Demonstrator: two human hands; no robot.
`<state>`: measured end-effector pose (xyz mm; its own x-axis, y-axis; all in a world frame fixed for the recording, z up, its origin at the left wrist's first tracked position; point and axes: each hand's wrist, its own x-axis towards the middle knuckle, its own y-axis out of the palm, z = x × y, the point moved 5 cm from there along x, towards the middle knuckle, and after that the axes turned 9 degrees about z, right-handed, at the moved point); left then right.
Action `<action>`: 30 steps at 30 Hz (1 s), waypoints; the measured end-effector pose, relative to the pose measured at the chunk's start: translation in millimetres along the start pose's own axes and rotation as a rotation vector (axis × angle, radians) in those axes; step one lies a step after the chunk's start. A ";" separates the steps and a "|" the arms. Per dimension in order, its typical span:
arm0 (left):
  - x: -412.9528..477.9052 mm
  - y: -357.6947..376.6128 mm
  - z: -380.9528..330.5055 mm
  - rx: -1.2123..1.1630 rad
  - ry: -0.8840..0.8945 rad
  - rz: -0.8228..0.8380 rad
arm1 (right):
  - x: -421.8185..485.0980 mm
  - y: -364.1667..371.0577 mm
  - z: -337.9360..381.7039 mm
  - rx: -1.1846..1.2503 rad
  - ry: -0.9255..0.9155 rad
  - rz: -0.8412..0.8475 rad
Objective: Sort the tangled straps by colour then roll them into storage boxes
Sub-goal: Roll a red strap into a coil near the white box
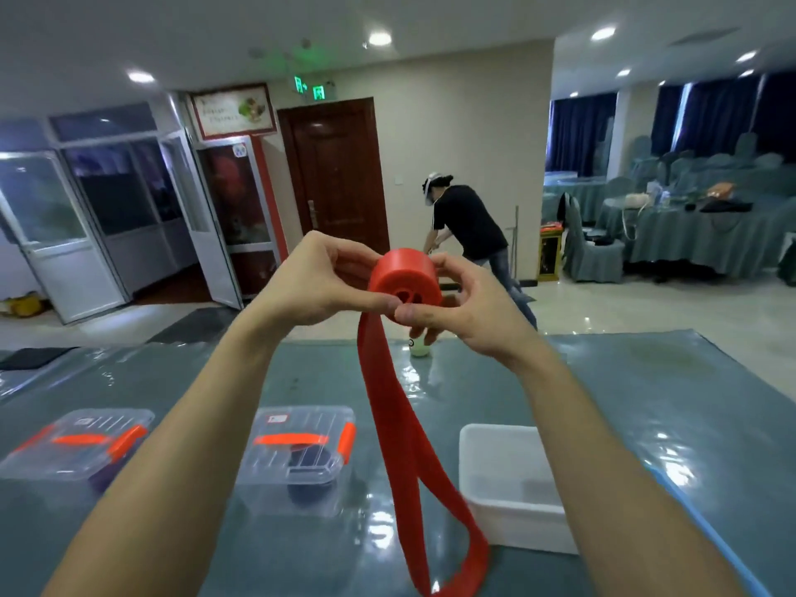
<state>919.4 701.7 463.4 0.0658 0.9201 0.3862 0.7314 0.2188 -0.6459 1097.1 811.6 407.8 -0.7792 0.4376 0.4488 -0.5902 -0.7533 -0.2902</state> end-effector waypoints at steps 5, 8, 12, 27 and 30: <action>15.6 -5.7 -25.3 0.550 -0.045 0.167 | 19.7 0.0 23.9 -0.439 0.006 0.152; 22.5 -15.4 -37.5 0.712 -0.023 0.176 | 27.2 4.3 30.4 -0.411 -0.027 0.143; 16.0 -49.0 -29.3 0.244 0.032 0.097 | 31.6 -17.0 44.1 -0.089 -0.115 -0.037; 13.4 -6.8 21.0 -0.243 -0.044 0.069 | 7.6 -12.0 4.7 0.375 -0.031 -0.138; 2.1 15.9 38.3 -0.218 -0.081 0.118 | -14.8 6.4 -30.3 0.403 0.034 -0.143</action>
<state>905.2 719.5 428.7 0.1110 0.9600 0.2569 0.8514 0.0415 -0.5229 1098.6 815.1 373.7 -0.7064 0.5622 0.4301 -0.5680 -0.8128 0.1295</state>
